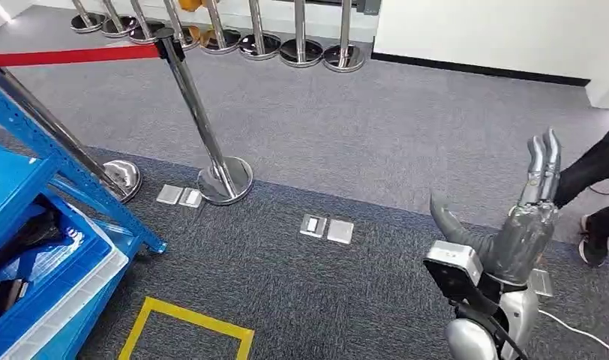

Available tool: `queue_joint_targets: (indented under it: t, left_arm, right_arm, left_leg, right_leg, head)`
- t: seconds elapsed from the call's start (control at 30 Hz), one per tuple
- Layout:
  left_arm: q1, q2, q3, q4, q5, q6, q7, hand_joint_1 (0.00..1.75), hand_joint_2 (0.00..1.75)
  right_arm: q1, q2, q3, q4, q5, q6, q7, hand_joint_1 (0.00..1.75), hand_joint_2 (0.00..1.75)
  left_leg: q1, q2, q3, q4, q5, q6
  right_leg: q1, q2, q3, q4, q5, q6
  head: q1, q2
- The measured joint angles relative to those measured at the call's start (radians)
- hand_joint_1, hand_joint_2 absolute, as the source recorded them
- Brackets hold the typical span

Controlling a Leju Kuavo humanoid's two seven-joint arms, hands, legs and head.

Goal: Take the parts from the cabinet and place them on the table.

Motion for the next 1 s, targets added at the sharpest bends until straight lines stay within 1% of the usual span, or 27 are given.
queue_joint_targets:
  t: [0.03,0.07,0.1,0.13,0.17,0.2,0.23,0.27,0.3,0.33,0.4,0.43,0.47,0.5,0.53,0.57,0.6,0.63,0.67,0.7,0.73,0.87,0.9,0.93,0.97,1.0]
  left_arm:
    - [-0.003,-0.001,0.000,0.000,-0.002,-0.001,0.000,0.00,0.00]
    - [-0.005,-0.001,0.000,0.000,-0.003,-0.002,0.000,0.00,0.00]
    - [-0.004,-0.002,0.000,0.000,-0.005,-0.005,0.000,0.00,0.00]
    - [-0.002,-0.002,0.000,0.000,-0.005,-0.007,0.000,0.00,0.00]
    - [0.000,-0.002,0.000,0.000,-0.005,-0.008,0.000,0.00,0.00]
    - [0.001,-0.002,0.000,0.000,-0.006,-0.008,0.000,0.00,0.00]
    - [0.001,-0.002,0.000,0.000,-0.007,-0.008,0.001,0.00,0.00]
    - [0.000,-0.002,0.000,0.000,-0.007,-0.008,0.001,0.00,0.00]
    - [-0.001,-0.002,0.000,0.000,-0.008,-0.008,0.001,0.00,0.00]
    - [-0.005,-0.002,0.000,0.000,-0.009,-0.008,0.002,0.00,0.00]
    - [-0.005,-0.002,0.000,0.000,-0.010,-0.008,0.002,0.00,0.00]
    - [-0.003,-0.002,0.000,0.000,-0.010,-0.008,0.002,0.00,0.00]
    - [-0.001,-0.002,0.000,0.000,-0.011,-0.010,0.003,0.00,0.00]
    - [-0.003,-0.002,0.000,0.000,-0.012,-0.012,0.003,0.00,0.00]
    - [-0.005,-0.002,0.000,0.000,-0.012,-0.014,0.003,0.00,0.00]
    - [-0.008,-0.002,0.000,0.000,-0.013,-0.018,0.003,0.00,0.00]
    - [-0.008,-0.002,0.000,0.000,-0.013,-0.019,0.003,0.00,0.00]
    - [-0.006,-0.002,0.000,0.000,-0.014,-0.021,0.003,0.00,0.00]
    - [-0.005,-0.002,0.000,0.000,-0.015,-0.023,0.003,0.00,0.00]
    - [-0.005,-0.002,0.000,0.000,-0.015,-0.027,0.004,0.00,0.00]
    - [-0.005,-0.002,0.000,0.000,-0.016,-0.028,0.005,0.00,0.00]
    - [-0.005,-0.002,0.000,0.000,-0.016,-0.028,0.005,0.00,0.00]
    - [-0.005,-0.002,0.000,0.000,-0.016,-0.028,0.005,0.00,0.00]
    - [-0.005,-0.002,0.000,0.000,-0.016,-0.028,0.005,0.00,0.00]
    - [-0.006,-0.002,0.000,0.000,-0.017,-0.028,0.006,0.00,0.00]
    - [-0.006,-0.002,0.000,0.000,-0.017,-0.028,0.006,0.00,0.00]
  right_arm:
    - [0.000,0.000,0.000,0.000,0.003,0.000,0.001,0.00,1.75]
    - [0.000,0.000,0.000,0.000,0.008,0.000,0.004,0.00,1.75]
    - [0.001,0.000,0.000,0.000,0.011,0.000,0.008,0.00,1.75]
    - [0.002,0.000,0.000,0.000,0.014,0.000,0.011,0.00,1.75]
    - [0.002,0.000,0.000,0.000,0.018,0.000,0.013,0.00,1.75]
    - [0.002,0.000,0.000,0.000,0.018,0.000,0.014,0.00,1.75]
    - [0.002,0.000,0.000,0.000,0.018,0.000,0.014,0.00,1.75]
    - [0.002,0.000,0.000,0.000,0.019,0.000,0.014,0.00,1.75]
    - [0.002,0.000,0.000,0.000,0.019,0.000,0.014,0.00,1.75]
    - [0.004,0.000,0.000,0.000,0.019,0.000,0.014,0.00,1.75]
    - [0.003,-0.001,0.000,0.001,0.019,0.000,0.014,0.00,1.75]
    - [0.003,-0.001,0.001,0.001,0.019,0.000,0.014,0.00,1.75]
    - [0.002,-0.002,0.001,0.001,0.019,0.000,0.014,0.00,1.75]
    - [0.002,-0.003,0.002,0.001,0.019,0.000,0.014,0.00,1.75]
    - [0.003,-0.003,0.002,0.001,0.019,0.000,0.014,0.00,1.75]
    - [0.006,-0.005,0.002,0.001,0.019,0.000,0.017,0.00,1.75]
    - [0.008,-0.005,0.002,0.002,0.019,0.000,0.017,0.00,1.75]
    - [0.010,-0.005,0.002,0.002,0.019,0.000,0.017,0.00,1.75]
    - [0.010,-0.005,0.002,0.003,0.019,0.000,0.018,0.00,1.75]
    - [0.010,-0.006,0.002,0.003,0.018,0.000,0.018,0.00,1.75]
    - [0.010,-0.007,0.003,0.003,0.018,0.000,0.019,0.00,1.75]
    - [0.010,-0.007,0.003,0.003,0.018,0.000,0.019,0.00,1.75]
    - [0.010,-0.007,0.003,0.003,0.018,0.000,0.019,0.00,1.75]
    - [0.010,-0.007,0.003,0.003,0.017,0.000,0.019,0.00,1.75]
    - [0.010,-0.009,0.006,0.003,0.014,0.000,0.023,0.00,1.75]
    - [0.010,-0.009,0.006,0.003,0.013,0.000,0.023,0.00,1.75]
  left_leg:
    - [0.002,0.022,-0.035,0.075,-0.041,-0.006]
    - [0.004,0.031,-0.078,0.165,-0.081,-0.009]
    - [0.005,0.034,-0.117,0.244,-0.109,-0.010]
    - [0.005,0.035,-0.137,0.283,-0.115,-0.010]
    - [0.005,0.036,-0.133,0.273,-0.098,-0.007]
    - [0.003,0.038,-0.105,0.217,-0.062,-0.002]
    - [0.000,0.045,-0.056,0.123,-0.014,0.006]
    - [-0.007,0.068,-0.003,0.020,0.031,0.017]
    - [-0.018,0.118,0.025,-0.045,0.038,0.026]
    - [-0.024,0.121,0.030,-0.063,0.036,0.027]
    - [-0.026,0.101,0.025,-0.061,0.036,0.028]
    - [-0.027,0.089,0.026,-0.066,0.038,0.032]
    - [-0.011,0.080,0.040,-0.085,0.048,0.039]
    - [-0.012,0.071,0.043,-0.090,0.051,0.044]
    - [-0.011,0.063,0.042,-0.091,0.052,0.049]
    - [-0.011,0.051,0.042,-0.091,0.052,0.049]
    - [-0.011,0.040,0.042,-0.090,0.051,0.050]
    - [-0.011,0.029,0.042,-0.089,0.051,0.050]
    - [-0.010,0.017,0.043,-0.087,0.050,0.050]
    - [-0.008,0.004,0.044,-0.086,0.049,0.049]
    - [-0.006,-0.011,0.046,-0.082,0.047,0.046]
    - [-0.006,-0.012,0.046,-0.082,0.047,0.046]
    - [-0.006,-0.013,0.046,-0.082,0.047,0.046]
    - [-0.005,-0.016,0.047,-0.081,0.046,0.045]
    - [-0.002,-0.033,0.045,-0.071,0.039,0.034]
    - [-0.002,-0.035,0.042,-0.070,0.038,0.033]
  right_leg:
    - [0.003,-0.014,0.001,-0.001,0.000,-0.005]
    - [0.005,-0.028,0.000,-0.001,-0.001,-0.006]
    - [0.006,-0.041,0.000,0.000,-0.003,-0.009]
    - [0.008,-0.052,0.001,0.000,-0.004,-0.010]
    - [0.008,-0.063,0.003,0.000,-0.006,-0.011]
    - [0.009,-0.073,0.006,0.000,-0.008,-0.011]
    - [0.010,-0.082,0.012,-0.001,-0.011,-0.010]
    - [0.010,-0.092,0.020,-0.003,-0.015,-0.008]
    - [0.011,-0.098,0.026,-0.007,-0.017,-0.007]
    - [0.016,-0.105,0.027,-0.006,-0.020,-0.001]
    - [0.015,-0.126,0.030,-0.012,-0.020,0.004]
    - [0.014,-0.136,0.036,-0.017,-0.021,0.008]
    - [0.014,-0.121,0.040,-0.011,-0.033,0.017]
    - [0.012,-0.070,0.031,0.016,-0.053,0.018]
    - [0.011,-0.042,0.000,0.080,-0.092,0.016]
    - [0.012,-0.029,-0.048,0.176,-0.138,0.017]
    - [0.011,-0.026,-0.090,0.259,-0.169,0.020]
    - [0.011,-0.026,-0.122,0.318,-0.179,0.022]
    - [0.011,-0.026,-0.130,0.321,-0.163,0.023]
    - [0.010,-0.025,-0.115,0.281,-0.125,0.024]
    - [0.007,-0.021,-0.077,0.191,-0.070,0.023]
    - [0.007,-0.020,-0.075,0.185,-0.066,0.023]
    - [0.007,-0.020,-0.072,0.180,-0.063,0.023]
    - [0.006,-0.017,-0.064,0.161,-0.053,0.024]
    - [-0.003,0.035,-0.009,0.031,0.007,0.028]
    - [-0.005,0.051,-0.008,0.020,0.004,0.028]
  head:
    - [-0.007,0.000]
    - [-0.009,0.000]
    - [-0.010,0.000]
    - [-0.012,0.000]
    - [-0.013,0.000]
    - [-0.014,0.000]
    - [-0.015,0.000]
    - [-0.016,0.000]
    - [-0.017,0.000]
    - [-0.019,0.000]
    - [-0.018,0.000]
    - [-0.018,0.000]
    - [-0.017,0.000]
    - [-0.016,0.000]
    - [-0.013,0.000]
    - [-0.008,0.000]
    - [-0.003,0.000]
    - [-0.001,0.000]
    - [0.001,0.000]
    - [0.003,0.000]
    - [0.005,0.000]
    - [0.005,0.000]
    - [0.005,0.000]
    - [0.006,0.000]
    - [0.012,0.000]
    - [0.013,0.000]
